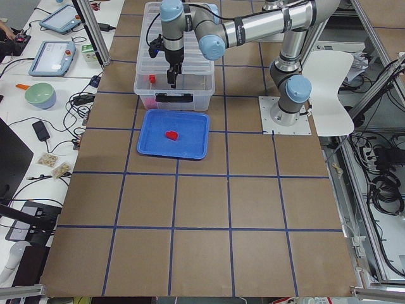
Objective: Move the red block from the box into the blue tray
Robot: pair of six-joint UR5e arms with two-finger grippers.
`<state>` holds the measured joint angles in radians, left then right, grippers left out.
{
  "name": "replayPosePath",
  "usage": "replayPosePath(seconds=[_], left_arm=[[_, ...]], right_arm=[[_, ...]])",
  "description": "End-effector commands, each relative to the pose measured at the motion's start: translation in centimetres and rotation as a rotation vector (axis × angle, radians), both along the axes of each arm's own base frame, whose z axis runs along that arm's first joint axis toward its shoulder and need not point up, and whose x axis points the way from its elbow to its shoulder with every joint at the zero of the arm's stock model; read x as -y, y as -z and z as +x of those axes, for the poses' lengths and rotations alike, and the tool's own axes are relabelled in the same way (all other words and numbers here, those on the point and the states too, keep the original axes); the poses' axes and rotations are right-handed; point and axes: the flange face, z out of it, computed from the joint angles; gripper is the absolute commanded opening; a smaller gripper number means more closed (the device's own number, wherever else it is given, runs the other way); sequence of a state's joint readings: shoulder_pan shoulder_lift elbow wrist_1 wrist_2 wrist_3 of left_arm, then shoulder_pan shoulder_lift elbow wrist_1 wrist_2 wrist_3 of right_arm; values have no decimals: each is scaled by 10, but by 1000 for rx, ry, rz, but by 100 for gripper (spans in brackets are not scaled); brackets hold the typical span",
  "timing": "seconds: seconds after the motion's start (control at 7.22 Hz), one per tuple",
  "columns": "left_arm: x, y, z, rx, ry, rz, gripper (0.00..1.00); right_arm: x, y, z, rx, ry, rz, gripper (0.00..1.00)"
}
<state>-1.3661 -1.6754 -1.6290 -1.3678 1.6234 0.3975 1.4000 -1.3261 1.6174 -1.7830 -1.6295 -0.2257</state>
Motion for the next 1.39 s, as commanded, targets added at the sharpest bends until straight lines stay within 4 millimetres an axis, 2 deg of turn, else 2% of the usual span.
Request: replayPosePath(seconds=[0.0, 0.28, 0.55, 0.69, 0.97, 1.25], left_arm=[[-18, -20, -51, 0, -7, -24, 100], [-34, -27, -88, -5, -42, -36, 100], [-48, -34, -127, -14, -45, -47, 100], [-51, -38, -129, -21, -41, -21, 100], [-44, -49, -122, -27, -58, -9, 100], [-45, -54, -122, -29, -63, 5, 100]], right_arm=[[-3, -1, 39, -7, 8, -12, 100], [-4, -2, 57, -9, -5, -19, 100], [-5, -1, 65, -10, -2, -20, 100], [-4, 0, 65, -10, -1, -19, 100], [-2, -5, 70, -10, -11, -29, 100], [-16, -35, 74, 24, -1, -30, 100]])
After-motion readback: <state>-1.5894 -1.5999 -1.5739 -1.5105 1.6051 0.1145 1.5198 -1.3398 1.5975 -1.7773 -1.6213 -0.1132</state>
